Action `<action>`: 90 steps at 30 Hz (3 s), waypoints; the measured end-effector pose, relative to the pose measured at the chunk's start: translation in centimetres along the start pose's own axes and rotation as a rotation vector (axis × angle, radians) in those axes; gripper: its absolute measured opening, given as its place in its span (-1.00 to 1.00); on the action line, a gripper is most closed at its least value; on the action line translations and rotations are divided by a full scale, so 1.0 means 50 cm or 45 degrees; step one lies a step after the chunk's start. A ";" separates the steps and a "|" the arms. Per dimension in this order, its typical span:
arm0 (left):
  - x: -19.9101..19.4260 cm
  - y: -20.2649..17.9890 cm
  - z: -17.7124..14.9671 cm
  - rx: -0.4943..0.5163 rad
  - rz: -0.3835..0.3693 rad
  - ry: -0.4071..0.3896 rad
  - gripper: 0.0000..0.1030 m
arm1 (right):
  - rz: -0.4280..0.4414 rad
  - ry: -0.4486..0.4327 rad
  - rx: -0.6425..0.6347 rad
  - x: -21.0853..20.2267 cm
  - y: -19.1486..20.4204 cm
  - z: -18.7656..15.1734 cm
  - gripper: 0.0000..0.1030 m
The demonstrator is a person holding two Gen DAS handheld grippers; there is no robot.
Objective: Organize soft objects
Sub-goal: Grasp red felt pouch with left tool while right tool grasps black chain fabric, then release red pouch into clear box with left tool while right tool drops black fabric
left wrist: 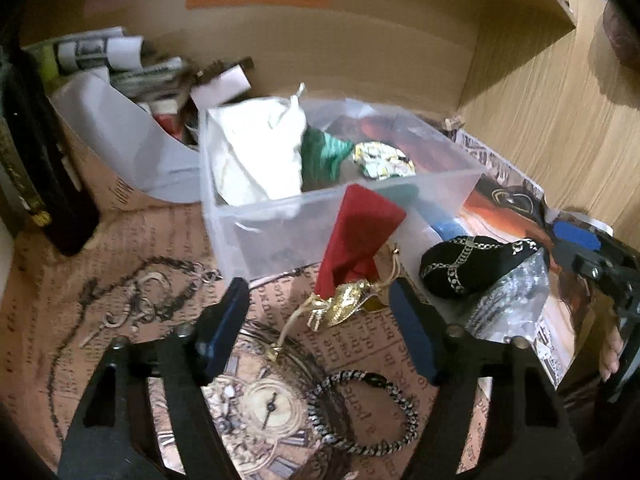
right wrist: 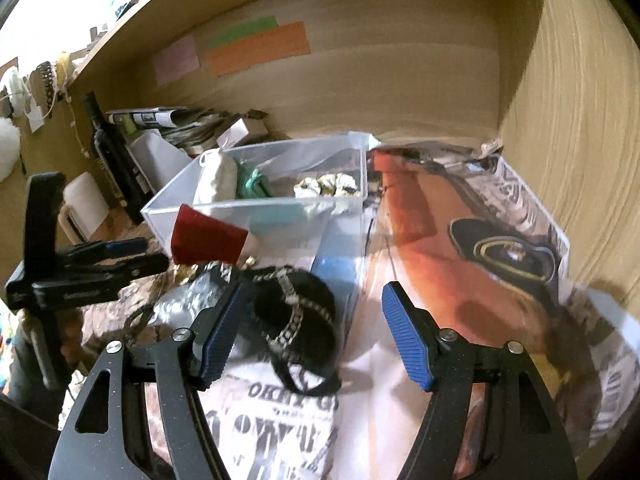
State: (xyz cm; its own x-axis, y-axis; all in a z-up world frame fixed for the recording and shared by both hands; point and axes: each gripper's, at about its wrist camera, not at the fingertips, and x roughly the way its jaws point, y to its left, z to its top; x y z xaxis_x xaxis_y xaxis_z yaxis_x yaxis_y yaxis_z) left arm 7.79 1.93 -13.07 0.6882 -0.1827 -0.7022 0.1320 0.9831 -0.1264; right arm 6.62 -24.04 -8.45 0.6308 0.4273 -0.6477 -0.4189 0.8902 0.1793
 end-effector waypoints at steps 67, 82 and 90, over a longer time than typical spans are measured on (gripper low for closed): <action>0.058 0.045 0.159 -0.039 -0.035 -0.043 -0.83 | 0.007 0.009 -0.193 0.211 0.051 0.203 -0.72; 0.077 0.037 0.160 -0.004 0.019 -0.023 -0.43 | -0.027 0.107 -0.244 0.249 0.056 0.195 -0.54; 0.013 0.024 0.150 0.010 0.040 -0.118 -0.03 | -0.005 0.050 -0.231 0.190 0.056 0.186 -0.07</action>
State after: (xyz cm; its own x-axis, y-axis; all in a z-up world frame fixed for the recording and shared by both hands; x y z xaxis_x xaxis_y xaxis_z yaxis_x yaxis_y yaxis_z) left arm 13.75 2.95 -8.43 0.7550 -0.1516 -0.6379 0.1144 0.9884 -0.0995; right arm 17.49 -16.03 -7.21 0.6084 0.4140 -0.6770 -0.5296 0.8472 0.0422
